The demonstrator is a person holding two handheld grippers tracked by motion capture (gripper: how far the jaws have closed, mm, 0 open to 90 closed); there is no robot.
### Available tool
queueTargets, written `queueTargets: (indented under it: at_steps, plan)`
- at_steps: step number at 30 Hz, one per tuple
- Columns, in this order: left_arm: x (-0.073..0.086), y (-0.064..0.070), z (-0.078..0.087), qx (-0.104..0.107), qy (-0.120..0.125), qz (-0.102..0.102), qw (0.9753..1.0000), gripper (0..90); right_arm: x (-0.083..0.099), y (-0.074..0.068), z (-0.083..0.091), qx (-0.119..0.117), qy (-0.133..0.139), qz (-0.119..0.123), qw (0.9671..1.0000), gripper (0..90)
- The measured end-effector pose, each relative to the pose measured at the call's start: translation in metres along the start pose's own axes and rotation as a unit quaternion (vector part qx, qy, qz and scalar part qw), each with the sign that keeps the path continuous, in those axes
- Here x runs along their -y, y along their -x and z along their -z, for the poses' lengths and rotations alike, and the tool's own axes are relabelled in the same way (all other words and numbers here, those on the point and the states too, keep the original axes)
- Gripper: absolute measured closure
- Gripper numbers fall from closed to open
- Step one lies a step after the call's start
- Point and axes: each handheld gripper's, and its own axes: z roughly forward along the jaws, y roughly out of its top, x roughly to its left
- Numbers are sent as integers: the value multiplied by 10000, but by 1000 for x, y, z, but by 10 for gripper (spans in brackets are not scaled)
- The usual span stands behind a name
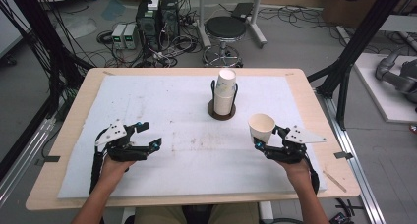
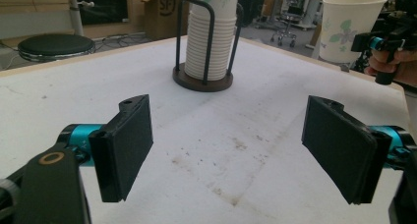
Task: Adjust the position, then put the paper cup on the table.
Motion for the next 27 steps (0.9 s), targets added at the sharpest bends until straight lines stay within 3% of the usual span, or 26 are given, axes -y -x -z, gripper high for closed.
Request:
queueTargets:
  at_steps: [17, 27]
  plan:
    - [0, -3, 7, -111, 71, 37, 9999, 194, 0, 2, -2, 78, 13, -46, 10000, 342]
    - [1, -2, 6, -129, 49, 57, 9999, 195, 10, 16, -17, 331, -259, -263, 9988, 342]
